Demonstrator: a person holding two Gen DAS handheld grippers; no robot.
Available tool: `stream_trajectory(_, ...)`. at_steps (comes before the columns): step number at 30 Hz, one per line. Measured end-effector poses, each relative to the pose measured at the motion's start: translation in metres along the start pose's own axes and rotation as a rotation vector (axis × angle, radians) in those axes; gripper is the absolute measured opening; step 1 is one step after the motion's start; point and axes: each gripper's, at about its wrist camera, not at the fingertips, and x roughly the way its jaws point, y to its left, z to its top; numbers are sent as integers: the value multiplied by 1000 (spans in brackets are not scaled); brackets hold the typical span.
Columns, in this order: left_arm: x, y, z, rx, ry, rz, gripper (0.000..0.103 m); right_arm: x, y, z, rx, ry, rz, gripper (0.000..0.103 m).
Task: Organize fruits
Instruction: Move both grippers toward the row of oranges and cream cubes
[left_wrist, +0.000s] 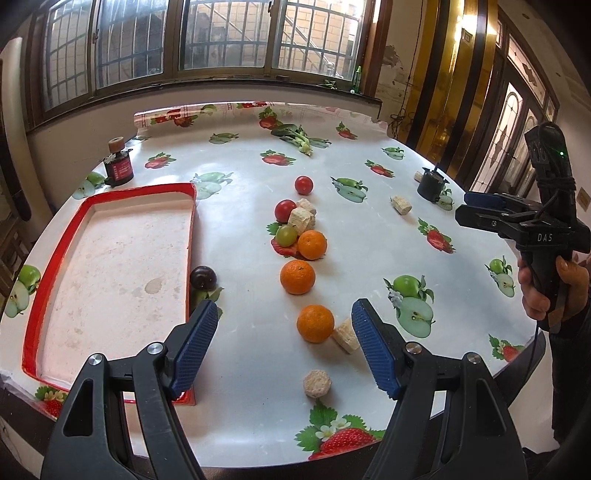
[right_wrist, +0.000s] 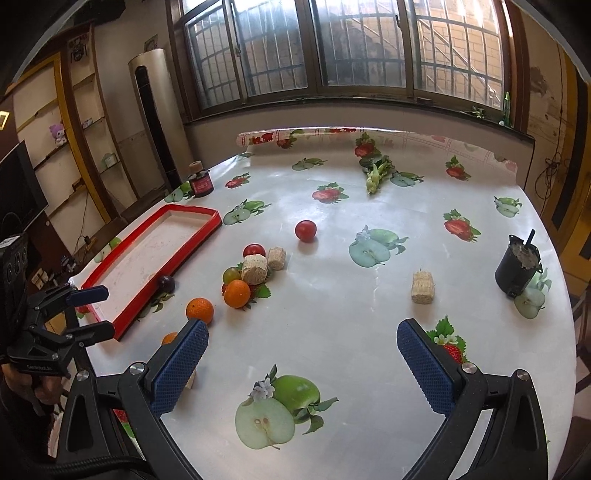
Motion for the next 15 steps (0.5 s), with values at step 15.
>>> stream_trajectory(15,14,-23,-14,54,63,-34,75,-7,16,-11,-158,7,24,103)
